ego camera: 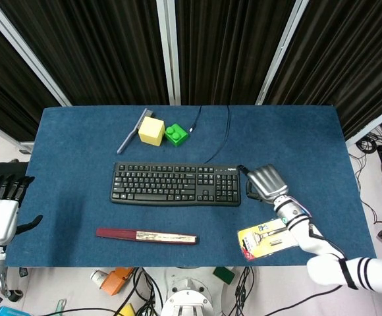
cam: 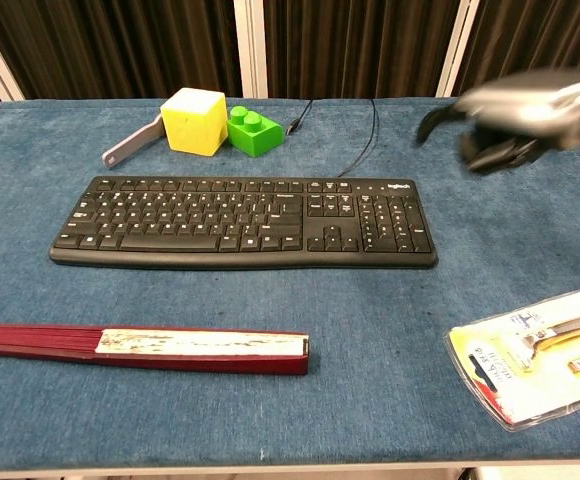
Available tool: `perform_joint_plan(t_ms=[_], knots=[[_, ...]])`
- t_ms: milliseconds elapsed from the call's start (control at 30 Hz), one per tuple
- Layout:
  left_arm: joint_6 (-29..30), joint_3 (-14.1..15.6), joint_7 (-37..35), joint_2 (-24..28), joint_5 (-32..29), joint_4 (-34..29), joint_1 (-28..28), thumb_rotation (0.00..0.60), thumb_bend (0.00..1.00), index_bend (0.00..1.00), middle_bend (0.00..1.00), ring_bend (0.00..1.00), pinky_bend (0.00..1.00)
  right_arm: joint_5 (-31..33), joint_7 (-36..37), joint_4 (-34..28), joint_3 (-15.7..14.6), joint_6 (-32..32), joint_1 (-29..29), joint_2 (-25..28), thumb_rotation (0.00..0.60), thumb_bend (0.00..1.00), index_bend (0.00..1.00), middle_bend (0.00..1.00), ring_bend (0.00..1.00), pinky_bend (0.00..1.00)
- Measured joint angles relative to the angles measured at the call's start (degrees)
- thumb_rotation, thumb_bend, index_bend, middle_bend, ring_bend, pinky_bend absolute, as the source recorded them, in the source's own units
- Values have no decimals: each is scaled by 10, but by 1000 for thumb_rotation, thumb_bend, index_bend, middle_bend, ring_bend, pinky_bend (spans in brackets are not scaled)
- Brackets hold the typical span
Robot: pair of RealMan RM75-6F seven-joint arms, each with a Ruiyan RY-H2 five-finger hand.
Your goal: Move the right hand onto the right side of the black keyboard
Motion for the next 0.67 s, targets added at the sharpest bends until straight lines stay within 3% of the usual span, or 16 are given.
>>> perform_joint_plan(t_ms=[133, 200, 233, 333, 467, 667], knots=[[-1, 0, -1, -2, 2, 0, -2, 600, 161, 136, 137, 80, 0, -45, 20, -14, -10, 100, -60, 32, 282, 301, 23, 301, 252, 355], [-2, -1, -1, -2, 4, -1, -4, 600, 161, 136, 137, 80, 0, -68, 35, -15, -17, 147, -93, 42, 283, 167, 0, 115, 64, 120], [-2, 0, -2, -2, 5, -2, -4, 600, 160, 136, 137, 80, 0, -81, 45, -14, -22, 170, -111, 47, 283, 118, 0, 47, 16, 41], [-1, 0, -1, -3, 8, -4, -5, 600, 161, 136, 137, 80, 0, -120, 93, -8, -39, 236, -175, 64, 282, 44, 0, 0, 0, 0], [2, 2, -2, -3, 9, -7, -2, 600, 161, 136, 137, 80, 0, -161, 165, 13, -63, 296, -250, 78, 283, 32, 0, 0, 0, 0], [7, 5, -3, -5, 10, -8, 2, 600, 161, 136, 137, 80, 0, -197, 227, 43, -81, 318, -302, 87, 283, 32, 0, 0, 0, 0]])
